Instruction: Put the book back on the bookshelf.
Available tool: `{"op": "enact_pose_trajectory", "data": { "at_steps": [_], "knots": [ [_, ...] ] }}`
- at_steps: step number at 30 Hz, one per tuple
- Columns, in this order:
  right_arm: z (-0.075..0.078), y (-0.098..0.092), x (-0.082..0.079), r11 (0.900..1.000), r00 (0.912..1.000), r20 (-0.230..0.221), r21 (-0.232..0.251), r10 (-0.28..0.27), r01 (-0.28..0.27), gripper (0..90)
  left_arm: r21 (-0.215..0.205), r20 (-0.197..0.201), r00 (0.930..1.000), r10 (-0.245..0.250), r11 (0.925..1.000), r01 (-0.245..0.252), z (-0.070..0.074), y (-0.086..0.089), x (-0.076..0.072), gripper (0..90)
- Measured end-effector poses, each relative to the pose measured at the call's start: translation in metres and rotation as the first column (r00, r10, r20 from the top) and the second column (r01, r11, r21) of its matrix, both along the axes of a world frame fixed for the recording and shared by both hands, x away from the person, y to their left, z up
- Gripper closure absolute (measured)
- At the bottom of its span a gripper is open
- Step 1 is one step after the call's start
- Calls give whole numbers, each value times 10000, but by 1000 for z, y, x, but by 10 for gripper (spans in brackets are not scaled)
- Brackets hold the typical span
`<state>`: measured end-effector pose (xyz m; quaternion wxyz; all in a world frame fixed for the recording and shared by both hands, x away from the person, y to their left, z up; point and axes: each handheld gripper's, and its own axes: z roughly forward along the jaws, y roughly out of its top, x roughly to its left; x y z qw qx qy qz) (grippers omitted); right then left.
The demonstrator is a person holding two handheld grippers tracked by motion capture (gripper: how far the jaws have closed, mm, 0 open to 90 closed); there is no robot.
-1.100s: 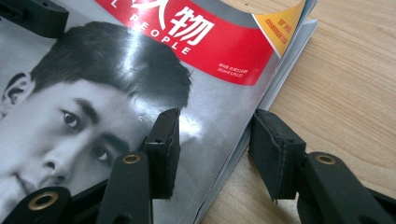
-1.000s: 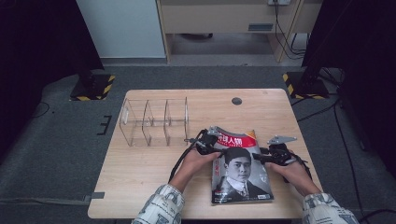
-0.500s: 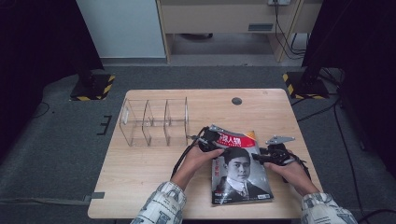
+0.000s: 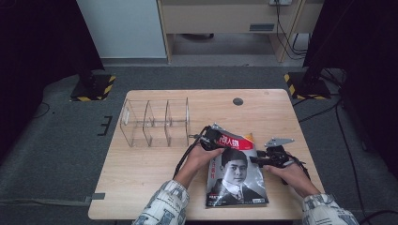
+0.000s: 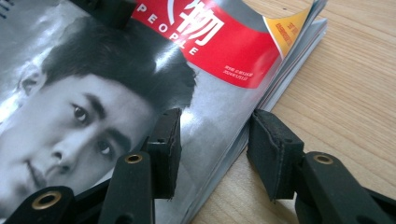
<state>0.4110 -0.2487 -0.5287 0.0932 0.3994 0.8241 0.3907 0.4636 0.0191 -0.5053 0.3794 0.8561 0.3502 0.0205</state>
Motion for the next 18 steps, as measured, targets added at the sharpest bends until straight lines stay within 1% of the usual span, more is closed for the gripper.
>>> {"op": "enact_pose_trajectory", "data": {
  "at_steps": [2,4,6,8,11,12,14,17,18],
  "knots": [
    [0,0,0,10000,10000,-39,41,52,-52,545,177,-67,10000,37,9998,-36,4,1,-1,718],
    [0,-1,0,9998,9998,-88,150,153,-151,536,118,-128,9999,60,9999,-58,7,1,-2,767],
    [0,-2,-1,9996,9998,-41,189,189,-188,528,175,-26,10000,-74,9998,75,10,1,-3,781],
    [2,-3,-1,9994,9999,63,306,159,-161,518,125,52,9999,-124,9998,123,13,1,-4,791],
    [8,-8,-1,9974,9996,295,719,-31,9,510,-92,217,9996,-194,9998,196,17,1,-7,806],
    [11,-11,-2,9962,9992,348,863,-178,148,502,-133,293,9993,-220,9997,224,17,1,-7,809],
    [13,-15,-2,9941,9987,346,1035,-362,324,492,-253,405,9989,-249,9993,259,21,1,-10,814],
    [12,-18,-2,9943,9983,332,966,-481,447,475,-513,531,9981,-311,9981,338,27,1,-13,828],
    [12,-18,-2,9941,9982,309,970,-512,480,468,-532,575,9977,-364,9978,395,29,1,-13,835]
  ]
}}
